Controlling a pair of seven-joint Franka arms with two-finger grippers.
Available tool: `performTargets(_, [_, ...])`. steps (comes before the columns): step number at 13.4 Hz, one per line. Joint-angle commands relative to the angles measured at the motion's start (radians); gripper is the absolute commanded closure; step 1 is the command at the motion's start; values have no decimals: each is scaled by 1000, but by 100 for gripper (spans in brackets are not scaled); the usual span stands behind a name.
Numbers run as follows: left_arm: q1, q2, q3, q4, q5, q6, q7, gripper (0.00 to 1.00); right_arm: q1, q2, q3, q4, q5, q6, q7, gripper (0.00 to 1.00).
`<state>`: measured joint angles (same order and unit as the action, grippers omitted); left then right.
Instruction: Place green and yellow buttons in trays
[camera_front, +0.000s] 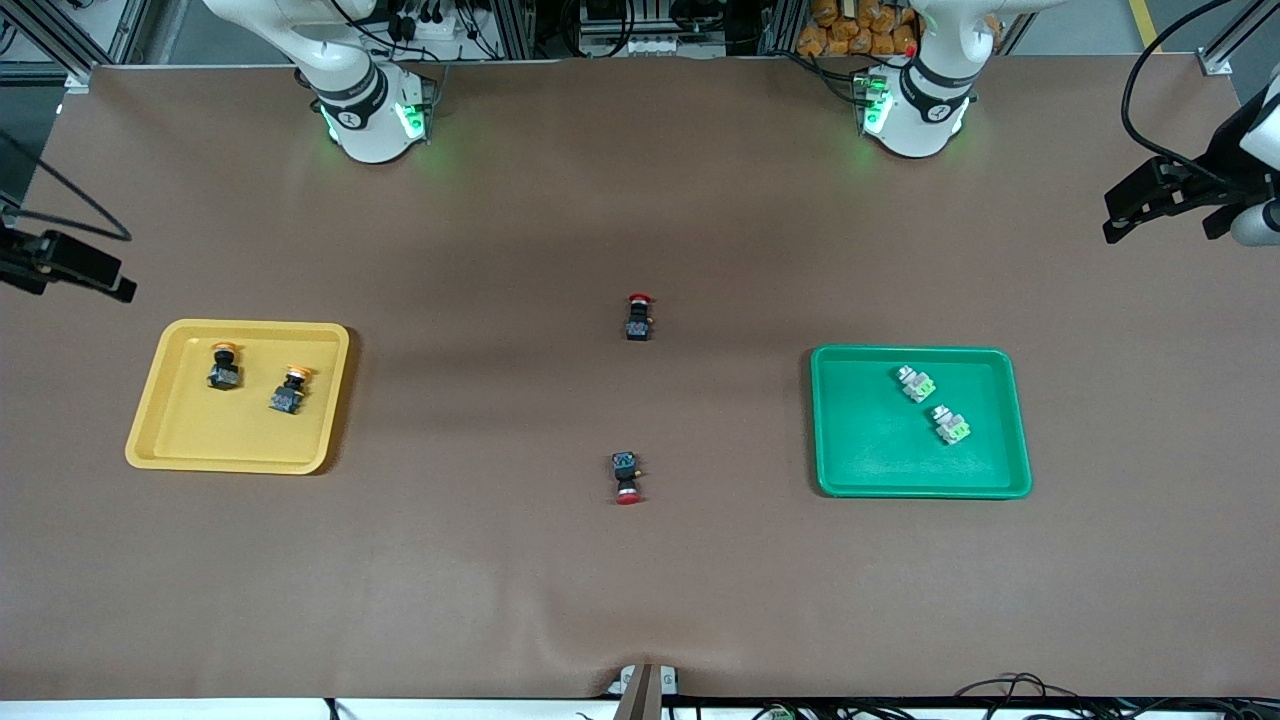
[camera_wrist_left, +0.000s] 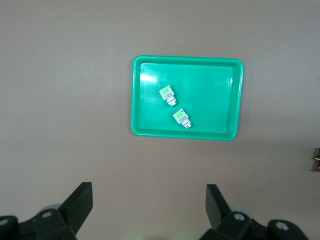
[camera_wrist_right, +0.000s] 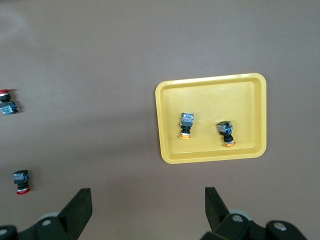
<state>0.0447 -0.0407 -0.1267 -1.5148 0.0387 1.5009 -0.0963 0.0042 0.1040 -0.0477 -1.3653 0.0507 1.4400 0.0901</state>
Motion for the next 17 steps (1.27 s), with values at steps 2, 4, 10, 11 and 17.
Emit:
performTargets(2, [7,-22,-2,-10,-26,-10,15,0,-13,-170,35,-264,-26,96,8,0])
performTargets(4, [7,-22,-4,-10,-26,-10,15,0,-16,-173,32,-270,-26,102,7,0])
performTargets(10, [6,-12,-5,1,-19,-10,13,0,0,-147,38,-216,-117,118,-73,0])
performTargets(11, [6,-10,-5,2,-16,-10,10,0,3,-147,38,-218,-117,119,-73,0])
performTargets(17, [6,-10,-7,5,-10,-10,3,0,2,-147,37,-219,-74,120,-72,0])
